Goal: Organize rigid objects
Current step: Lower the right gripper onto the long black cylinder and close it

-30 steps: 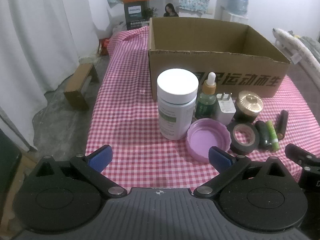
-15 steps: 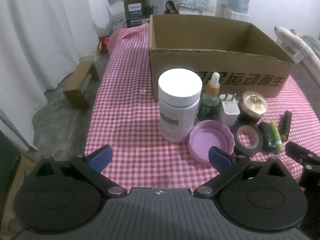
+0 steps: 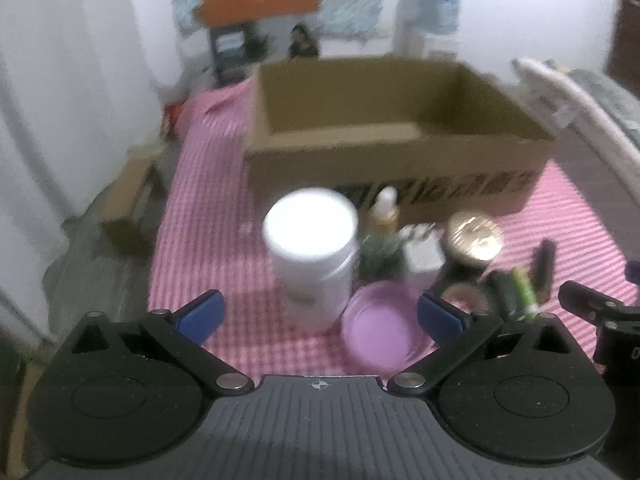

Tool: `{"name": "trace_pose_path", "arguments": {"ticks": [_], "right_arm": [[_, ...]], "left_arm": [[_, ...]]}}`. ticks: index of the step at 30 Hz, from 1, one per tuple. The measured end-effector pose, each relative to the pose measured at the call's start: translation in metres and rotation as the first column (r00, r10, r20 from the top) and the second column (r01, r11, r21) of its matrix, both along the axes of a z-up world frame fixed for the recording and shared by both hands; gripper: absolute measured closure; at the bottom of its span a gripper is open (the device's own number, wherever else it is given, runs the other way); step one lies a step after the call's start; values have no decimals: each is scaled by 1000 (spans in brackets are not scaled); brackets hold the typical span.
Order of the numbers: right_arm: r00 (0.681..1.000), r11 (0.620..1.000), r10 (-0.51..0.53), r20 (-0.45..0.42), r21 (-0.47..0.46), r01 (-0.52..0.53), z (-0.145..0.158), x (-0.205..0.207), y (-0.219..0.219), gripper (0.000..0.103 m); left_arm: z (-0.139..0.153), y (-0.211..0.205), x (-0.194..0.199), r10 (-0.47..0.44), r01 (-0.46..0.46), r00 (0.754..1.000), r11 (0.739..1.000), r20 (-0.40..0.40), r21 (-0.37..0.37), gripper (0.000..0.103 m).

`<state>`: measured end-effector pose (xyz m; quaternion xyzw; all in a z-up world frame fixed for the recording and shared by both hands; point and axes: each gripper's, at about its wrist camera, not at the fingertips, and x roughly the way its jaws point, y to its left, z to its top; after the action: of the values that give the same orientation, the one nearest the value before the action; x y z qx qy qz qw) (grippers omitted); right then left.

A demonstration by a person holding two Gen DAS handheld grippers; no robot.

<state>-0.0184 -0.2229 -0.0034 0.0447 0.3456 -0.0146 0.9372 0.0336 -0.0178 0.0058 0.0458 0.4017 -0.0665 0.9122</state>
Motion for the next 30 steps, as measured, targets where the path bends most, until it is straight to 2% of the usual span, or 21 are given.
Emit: {"name": "trace_pose_path", "arguments": {"ticks": [5,7,10,13,16,19,22,23,25,27,30], "right_arm": [[998,998,-48,39,51,46,4,-3,-34,5],[998,995,-59,31,82,56,4,1,-50,12],[998,983,-61,-24,169,64,0,15,-73,34],[995,966,-53,-85,249,73,-6,33,-91,39],[990,957,-36,-137,279,74,-15,51,-100,47],[982,940,-2,-188,334,66,-26,66,-107,60],[974,929,24,-227,364,62,-35,76,-111,68],[971,927,35,-236,371,57,-36,79,-111,70],[967,923,54,-250,383,48,-40,84,-113,74],[963,918,72,-258,394,37,-42,88,-114,78],[957,915,96,-274,402,23,-45,93,-115,80]], "left_arm": [[14,-16,-2,-132,139,985,988,115,-61,0],[19,-27,0,-196,211,970,973,143,-95,0],[22,-48,4,-286,301,946,950,153,-85,0],[18,-73,7,-381,393,909,918,169,-46,2],[7,-97,12,-472,480,870,877,141,-26,9],[-3,-120,15,-551,554,829,832,92,-14,23],[-15,-138,20,-605,605,796,796,32,8,33],[-17,-142,19,-615,615,788,789,19,13,40],[-23,-152,22,-638,638,770,769,-14,20,41],[-27,-161,25,-647,648,761,761,-42,33,47],[-32,-169,31,-660,664,747,747,-80,30,48]]}}
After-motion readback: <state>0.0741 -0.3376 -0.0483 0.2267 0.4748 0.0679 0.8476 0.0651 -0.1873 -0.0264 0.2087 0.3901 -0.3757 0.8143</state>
